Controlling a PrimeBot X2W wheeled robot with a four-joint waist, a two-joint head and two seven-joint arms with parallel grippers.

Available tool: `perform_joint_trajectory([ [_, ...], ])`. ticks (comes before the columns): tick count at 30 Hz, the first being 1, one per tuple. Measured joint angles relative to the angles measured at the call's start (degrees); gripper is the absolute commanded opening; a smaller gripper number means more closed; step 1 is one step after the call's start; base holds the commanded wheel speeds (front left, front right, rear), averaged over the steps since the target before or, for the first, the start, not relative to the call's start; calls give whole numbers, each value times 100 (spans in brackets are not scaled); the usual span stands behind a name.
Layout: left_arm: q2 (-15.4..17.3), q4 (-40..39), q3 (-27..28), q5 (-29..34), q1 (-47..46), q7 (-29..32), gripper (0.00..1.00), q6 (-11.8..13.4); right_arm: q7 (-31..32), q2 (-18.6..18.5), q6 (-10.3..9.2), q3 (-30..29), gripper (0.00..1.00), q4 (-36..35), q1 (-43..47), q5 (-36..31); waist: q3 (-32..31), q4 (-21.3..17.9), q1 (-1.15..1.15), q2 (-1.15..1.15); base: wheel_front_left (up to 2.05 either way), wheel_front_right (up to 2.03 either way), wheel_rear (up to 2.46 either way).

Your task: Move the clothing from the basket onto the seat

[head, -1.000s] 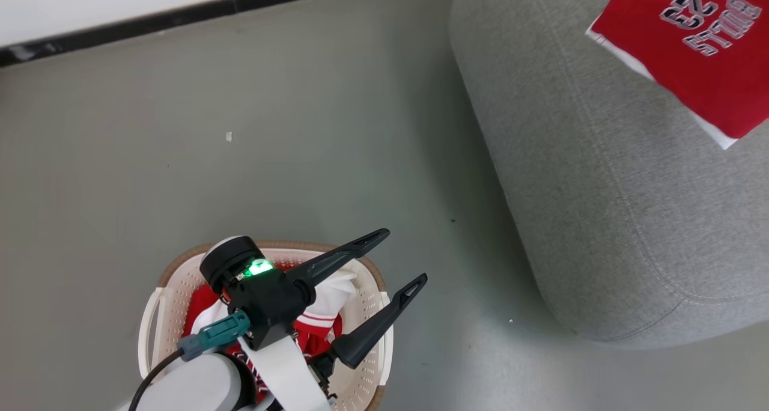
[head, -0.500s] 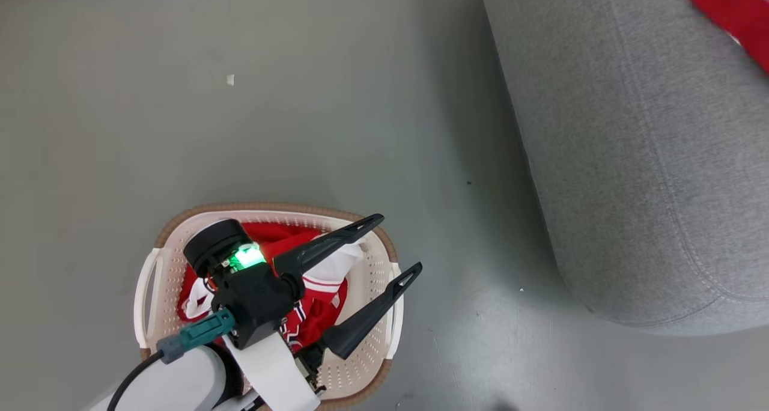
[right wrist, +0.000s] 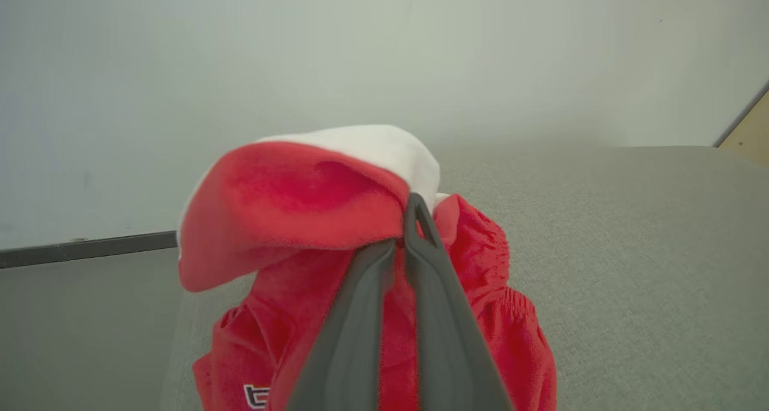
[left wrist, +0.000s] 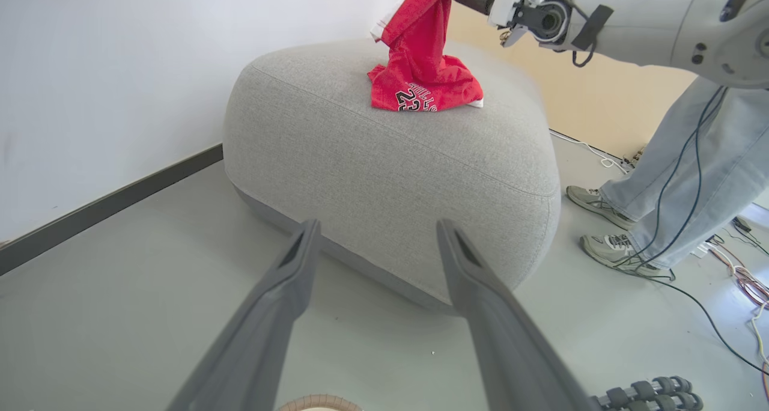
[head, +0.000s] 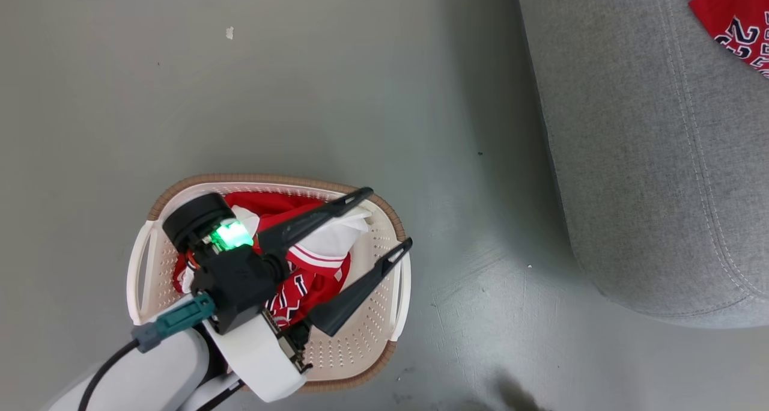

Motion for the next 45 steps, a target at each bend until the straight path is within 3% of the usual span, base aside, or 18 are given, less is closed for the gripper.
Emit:
perform_joint_trajectory([
  [6,37,80,30,0,-72,-120,100,-8,1,254,1,-105,0,108,185,-159,38,-13,0,0,0,0,0],
  [18,34,274,-13,-2,-159,-302,100,-25,2,318,0,-176,0,751,438,-136,-128,-87,0,0,0,0,0],
  [20,40,319,-13,-9,-159,-352,100,-25,1,426,0,-226,36,697,447,-237,-177,-104,0,0,0,0,0],
  [21,38,339,-13,-10,-159,-354,100,-25,1,500,1,-237,46,693,452,-254,-205,-113,0,0,0,0,0],
  [22,38,339,-13,-10,-159,-354,100,-25,1,500,1,-237,64,693,452,-254,-205,-113,0,0,0,0,0],
  [23,37,367,-13,-10,-159,-355,100,-26,1,565,1,-235,90,689,487,-278,-234,-123,0,0,0,0,0],
  [24,37,422,-18,-30,-158,-407,100,-26,1,612,1,-236,100,731,570,-286,-297,-144,0,0,0,0,0],
  [38,-1,667,-63,-115,-147,-605,100,-33,1,449,1,-57,100,1025,653,-154,-768,-230,0,0,0,0,0],
  [45,-19,851,-29,-160,-120,-704,100,-33,1,314,0,18,100,670,745,-25,-1021,-247,0,0,0,0,0],
])
